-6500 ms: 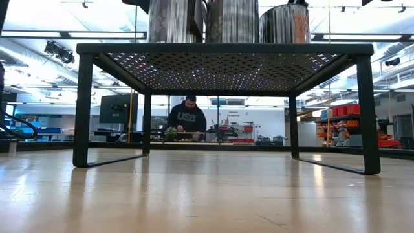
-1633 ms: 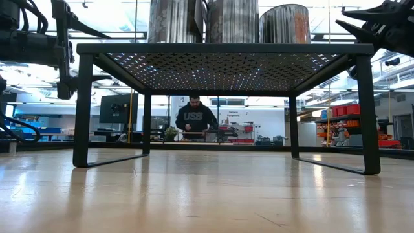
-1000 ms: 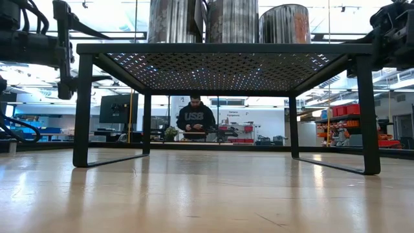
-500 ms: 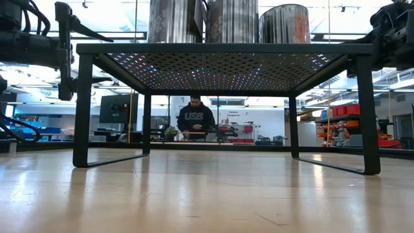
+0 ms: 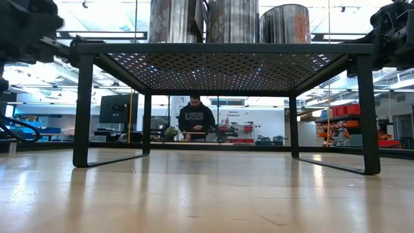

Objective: Pick & Place candle stick holders
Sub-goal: Return to Home Position

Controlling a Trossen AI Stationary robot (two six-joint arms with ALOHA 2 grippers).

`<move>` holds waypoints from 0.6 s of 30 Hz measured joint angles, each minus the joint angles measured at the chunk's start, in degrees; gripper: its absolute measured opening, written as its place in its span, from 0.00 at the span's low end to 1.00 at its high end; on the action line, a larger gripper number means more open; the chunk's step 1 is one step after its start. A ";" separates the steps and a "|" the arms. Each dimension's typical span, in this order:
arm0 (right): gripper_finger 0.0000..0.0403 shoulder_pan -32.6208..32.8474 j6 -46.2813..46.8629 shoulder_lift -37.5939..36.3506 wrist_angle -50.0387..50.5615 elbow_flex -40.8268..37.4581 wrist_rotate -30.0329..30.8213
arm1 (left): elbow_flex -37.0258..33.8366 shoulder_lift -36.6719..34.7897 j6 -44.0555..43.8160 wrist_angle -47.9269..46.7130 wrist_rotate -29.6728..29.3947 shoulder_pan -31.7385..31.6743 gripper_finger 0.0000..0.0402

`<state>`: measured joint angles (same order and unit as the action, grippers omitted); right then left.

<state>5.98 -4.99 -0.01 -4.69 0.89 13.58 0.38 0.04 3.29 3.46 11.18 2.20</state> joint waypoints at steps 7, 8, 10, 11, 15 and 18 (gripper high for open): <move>0.15 0.00 0.00 0.00 0.00 0.00 -0.01 | 0.00 0.01 2.66 -1.26 -9.19 -0.94 0.96; 0.15 0.00 -0.01 0.00 0.01 0.00 -0.01 | 0.00 0.00 1.58 -1.35 -10.35 -0.70 0.96; 0.15 0.00 -0.01 0.00 0.00 0.00 -0.01 | 0.00 0.02 0.08 -1.47 -11.33 -0.64 0.96; 0.15 0.01 -0.01 0.00 0.00 0.00 -0.01 | 0.00 0.00 -0.47 -1.41 -11.38 -0.64 0.96; 0.15 0.00 -0.02 0.00 0.02 0.00 -0.01 | 0.00 0.32 -1.44 -1.41 -11.43 -0.64 0.96; 0.15 0.01 -0.02 0.00 0.02 0.00 0.00 | 0.00 0.30 -1.45 -1.39 -11.45 -0.64 0.96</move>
